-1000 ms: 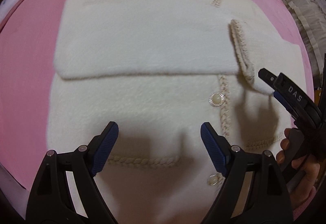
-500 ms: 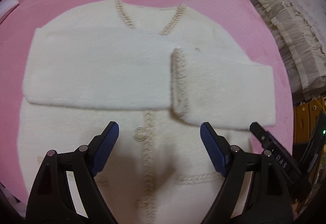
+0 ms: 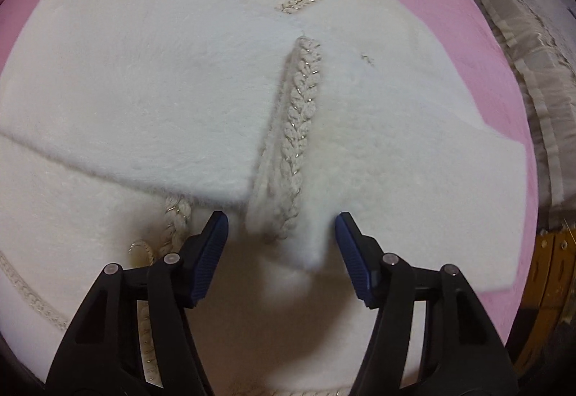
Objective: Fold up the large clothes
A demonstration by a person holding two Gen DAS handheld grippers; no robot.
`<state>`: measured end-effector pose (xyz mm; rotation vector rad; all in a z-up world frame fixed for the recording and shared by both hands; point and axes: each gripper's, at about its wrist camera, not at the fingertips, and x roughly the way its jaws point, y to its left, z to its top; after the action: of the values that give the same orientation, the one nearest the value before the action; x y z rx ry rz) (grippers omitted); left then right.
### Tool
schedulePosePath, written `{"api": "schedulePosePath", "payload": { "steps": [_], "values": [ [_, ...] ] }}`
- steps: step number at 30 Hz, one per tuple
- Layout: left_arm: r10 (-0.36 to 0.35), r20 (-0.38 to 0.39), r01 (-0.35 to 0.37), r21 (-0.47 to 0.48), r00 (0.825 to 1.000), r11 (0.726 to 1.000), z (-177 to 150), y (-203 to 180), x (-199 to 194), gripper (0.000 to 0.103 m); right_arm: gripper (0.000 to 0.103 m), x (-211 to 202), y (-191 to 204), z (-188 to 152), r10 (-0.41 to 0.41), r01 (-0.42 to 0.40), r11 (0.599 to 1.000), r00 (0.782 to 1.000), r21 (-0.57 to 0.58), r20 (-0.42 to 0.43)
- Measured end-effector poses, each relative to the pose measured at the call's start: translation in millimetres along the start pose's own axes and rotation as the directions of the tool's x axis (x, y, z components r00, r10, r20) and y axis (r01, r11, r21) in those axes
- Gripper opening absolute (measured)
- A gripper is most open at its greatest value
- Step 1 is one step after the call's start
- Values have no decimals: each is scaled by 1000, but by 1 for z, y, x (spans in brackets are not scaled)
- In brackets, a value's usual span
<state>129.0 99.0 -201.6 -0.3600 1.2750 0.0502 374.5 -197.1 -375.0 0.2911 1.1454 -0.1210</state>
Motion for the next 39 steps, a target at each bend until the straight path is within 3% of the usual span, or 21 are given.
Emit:
{"api": "schedulePosePath", "payload": {
  "steps": [2,6,10,13,17,22,23,25,28,31,35,37,39],
  "values": [
    [-7,5,7,9,1000,1000,1,-6,1,46,83,5,-7,1,2,-2,1000,1000,11,-3],
    [21,26,-22,42,999,999,0,-23,-6,11,83,6,-19,-2,36,-36,999,999,31,-15],
    [-29,89,26,37,996,999,7,-40,-24,10,83,15,-28,-6,92,-88,991,995,100,-37],
    [-97,181,83,84,979,993,22,-64,-59,10,83,21,-34,-6,98,-93,988,995,127,-34],
    [-179,316,142,139,932,980,59,-94,-117,10,83,25,-36,2,74,-73,993,997,96,-2],
    [-291,455,256,138,842,957,100,-98,-185,9,83,23,-27,13,57,-58,998,998,23,28],
    [-296,478,266,132,827,955,107,-93,-195,9,83,22,-27,14,58,-59,998,998,18,32],
    [-274,512,249,119,814,961,114,-81,-204,9,83,21,-28,16,59,-60,998,997,12,45],
    [-189,542,183,65,819,981,119,-45,-202,9,83,23,-28,18,41,-41,999,997,-3,59],
    [-50,494,78,-37,868,996,114,-2,-169,9,83,32,-33,18,-2,4,1000,998,-25,59],
    [65,305,-9,-183,950,983,101,56,-91,9,83,46,-43,15,-24,27,999,997,-31,73],
    [126,231,-74,-223,965,972,91,75,-61,9,83,46,-47,14,-25,29,999,994,-40,102],
    [151,205,-101,-236,967,967,82,86,-46,10,83,43,-52,13,-12,19,999,992,-51,128]
  ]
}}
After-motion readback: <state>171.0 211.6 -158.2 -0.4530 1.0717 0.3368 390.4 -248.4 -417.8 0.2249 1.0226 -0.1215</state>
